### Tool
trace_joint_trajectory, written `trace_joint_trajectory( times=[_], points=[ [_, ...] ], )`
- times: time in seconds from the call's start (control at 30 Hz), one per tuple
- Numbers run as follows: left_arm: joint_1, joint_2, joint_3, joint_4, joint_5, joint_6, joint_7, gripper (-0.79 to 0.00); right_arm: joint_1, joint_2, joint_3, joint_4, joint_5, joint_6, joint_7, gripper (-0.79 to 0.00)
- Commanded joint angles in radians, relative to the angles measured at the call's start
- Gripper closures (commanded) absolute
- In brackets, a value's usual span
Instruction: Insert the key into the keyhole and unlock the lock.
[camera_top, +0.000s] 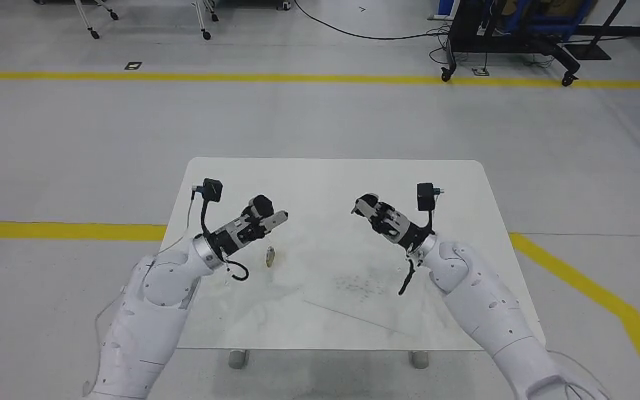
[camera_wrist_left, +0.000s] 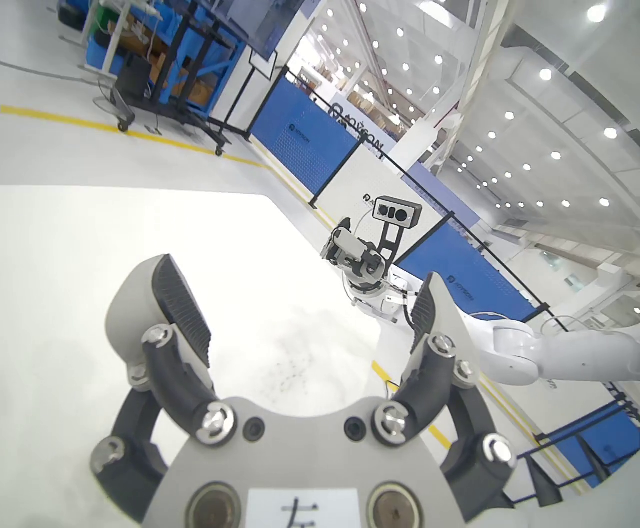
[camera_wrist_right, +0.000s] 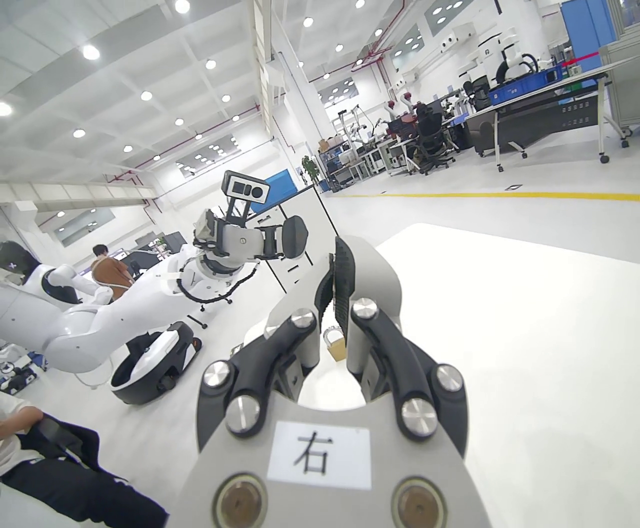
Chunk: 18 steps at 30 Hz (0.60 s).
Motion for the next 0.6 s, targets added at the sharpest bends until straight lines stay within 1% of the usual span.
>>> trace_joint_trajectory(
  times=[0.0, 0.1, 0.17, 0.23, 0.27, 0.3, 0.37, 0.4, 0.43, 0.47, 0.5, 0.53, 0.57],
  points=[
    [0.003, 0.000, 0.000, -0.002, 0.048, -0.003, 0.032, -0.785, 0.000, 0.000, 0.000, 0.000, -0.008, 0.000, -0.005, 0.000],
    [0.007, 0.000, -0.001, -0.004, 0.069, 0.006, 0.039, -0.785, 0.000, 0.000, 0.000, 0.000, -0.008, 0.000, -0.005, 0.000],
    [0.013, 0.001, -0.003, -0.004, 0.136, 0.012, 0.089, -0.785, 0.000, 0.000, 0.000, 0.000, -0.008, 0.000, -0.005, 0.000],
    [0.022, -0.002, 0.010, 0.008, 0.156, -0.012, 0.138, -0.785, 0.000, 0.000, 0.000, 0.000, -0.008, 0.000, -0.005, 0.000],
    [0.023, -0.005, 0.025, 0.027, 0.132, -0.049, 0.157, -0.785, -0.016, -0.003, -0.014, -0.015, 0.032, -0.011, 0.005, 0.000],
    [0.021, -0.008, 0.039, 0.045, 0.090, -0.085, 0.158, -0.785, -0.026, -0.006, -0.034, -0.023, 0.098, -0.033, 0.032, 0.000],
    [0.011, -0.011, 0.064, 0.081, -0.026, -0.142, 0.128, -0.785, -0.025, -0.008, -0.069, -0.036, 0.225, -0.033, 0.112, 0.000],
    [-0.003, -0.012, 0.085, 0.110, -0.138, -0.172, 0.082, -0.785, -0.016, -0.007, -0.085, -0.028, 0.313, -0.033, 0.182, 0.000],
    [-0.011, -0.012, 0.098, 0.123, -0.196, -0.181, 0.046, -0.785, -0.011, -0.006, -0.094, -0.025, 0.357, -0.033, 0.217, 0.000],
    [-0.033, -0.012, 0.122, 0.146, -0.316, -0.194, -0.038, -0.785, 0.000, -0.006, -0.108, -0.020, 0.440, -0.027, 0.278, 0.000],
    [-0.049, -0.011, 0.131, 0.167, -0.395, -0.196, -0.091, -0.717, 0.008, -0.005, -0.115, -0.017, 0.488, -0.018, 0.319, 0.000],
    [-0.061, -0.009, 0.135, 0.180, -0.432, -0.196, -0.126, -0.600, 0.012, -0.004, -0.119, -0.016, 0.518, -0.014, 0.343, 0.000],
    [-0.083, -0.007, 0.141, 0.201, -0.476, -0.203, -0.186, -0.496, 0.018, -0.003, -0.124, -0.015, 0.574, -0.008, 0.384, 0.000]
  ],
)
